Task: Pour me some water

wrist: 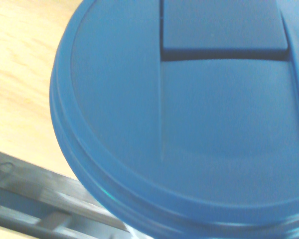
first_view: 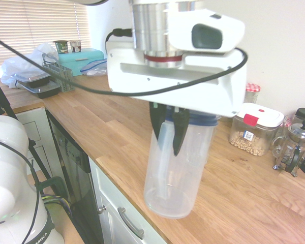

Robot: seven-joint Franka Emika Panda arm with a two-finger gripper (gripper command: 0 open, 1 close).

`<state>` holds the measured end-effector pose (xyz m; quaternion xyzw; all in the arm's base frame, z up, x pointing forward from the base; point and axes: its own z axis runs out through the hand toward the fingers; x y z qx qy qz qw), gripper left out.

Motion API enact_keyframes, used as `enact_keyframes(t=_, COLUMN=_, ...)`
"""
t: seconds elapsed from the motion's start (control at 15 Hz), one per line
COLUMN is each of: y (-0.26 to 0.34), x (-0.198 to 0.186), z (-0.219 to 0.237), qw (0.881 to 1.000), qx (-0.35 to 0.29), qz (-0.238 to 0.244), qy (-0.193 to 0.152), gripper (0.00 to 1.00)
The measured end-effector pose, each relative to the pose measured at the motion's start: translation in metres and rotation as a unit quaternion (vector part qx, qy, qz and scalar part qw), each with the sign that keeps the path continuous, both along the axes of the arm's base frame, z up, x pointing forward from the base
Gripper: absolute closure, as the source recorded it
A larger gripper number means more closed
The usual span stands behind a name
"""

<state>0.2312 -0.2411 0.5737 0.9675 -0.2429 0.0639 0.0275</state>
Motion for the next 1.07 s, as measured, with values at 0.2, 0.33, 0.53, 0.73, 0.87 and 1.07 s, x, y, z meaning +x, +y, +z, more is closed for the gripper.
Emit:
enact_keyframes(t=0.2, y=0.002, x=0.049, z=0.015, qw=0.999, qx=-0.021, qz=0.019, qy=0.030, gripper=1.00)
enact_keyframes(t=0.33, y=0.003, x=0.079, z=0.020, qw=0.997, qx=-0.039, qz=0.027, qy=0.063, gripper=1.00)
enact_keyframes(t=0.53, y=0.011, x=0.116, z=0.019, qw=0.991, qx=-0.066, qz=0.029, qy=0.112, gripper=1.00)
enact_keyframes(t=0.73, y=0.029, x=0.156, z=0.006, qw=0.984, qx=-0.089, qz=0.029, qy=0.154, gripper=1.00)
enact_keyframes(t=0.87, y=0.042, x=0.175, z=-0.006, qw=0.976, qx=-0.113, qz=0.024, qy=0.185, gripper=1.00)
enact_keyframes(t=1.07, y=0.059, x=0.185, z=-0.012, qw=0.964, qx=-0.141, qz=0.033, qy=0.222, gripper=1.00)
